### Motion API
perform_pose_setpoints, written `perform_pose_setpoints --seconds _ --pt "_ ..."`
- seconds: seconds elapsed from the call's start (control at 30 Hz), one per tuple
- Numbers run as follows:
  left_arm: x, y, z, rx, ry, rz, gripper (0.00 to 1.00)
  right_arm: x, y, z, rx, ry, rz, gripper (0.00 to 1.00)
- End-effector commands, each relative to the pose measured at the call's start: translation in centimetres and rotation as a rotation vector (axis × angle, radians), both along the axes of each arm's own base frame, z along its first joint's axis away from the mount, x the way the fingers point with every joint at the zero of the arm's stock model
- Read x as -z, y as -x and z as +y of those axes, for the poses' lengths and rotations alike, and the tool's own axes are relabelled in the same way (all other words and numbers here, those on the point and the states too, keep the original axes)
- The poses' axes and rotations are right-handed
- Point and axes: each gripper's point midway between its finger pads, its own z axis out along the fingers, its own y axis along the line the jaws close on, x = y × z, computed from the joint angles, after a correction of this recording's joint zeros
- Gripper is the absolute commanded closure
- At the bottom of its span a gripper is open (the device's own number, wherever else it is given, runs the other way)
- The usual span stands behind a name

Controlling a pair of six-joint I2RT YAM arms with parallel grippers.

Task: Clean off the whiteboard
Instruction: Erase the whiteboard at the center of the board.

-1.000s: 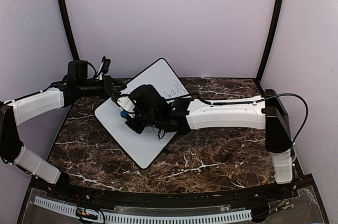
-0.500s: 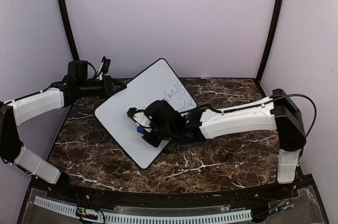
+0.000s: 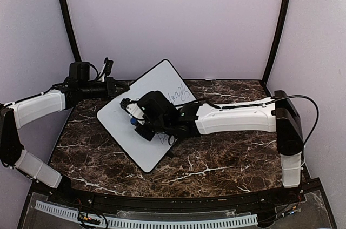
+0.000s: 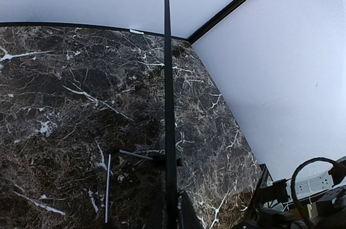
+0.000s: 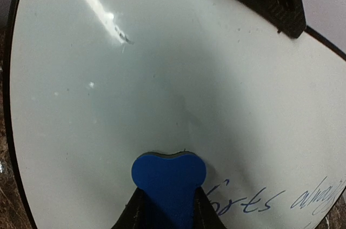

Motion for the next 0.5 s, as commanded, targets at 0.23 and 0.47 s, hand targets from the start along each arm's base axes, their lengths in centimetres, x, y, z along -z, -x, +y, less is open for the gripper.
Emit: perform_pose_setpoints --seconds 0.23,0.47 --pt "-3.5 0.8 -0.6 0.040 0.039 -0.112 1.00 -0.4 -3.6 2.6 0.037 -0.027 -0.043 0.79" --pt "-3.5 0.8 -0.6 0.041 0.043 -0.110 1.00 3.2 -0.5 -2.4 0.037 0.005 0.062 0.79"
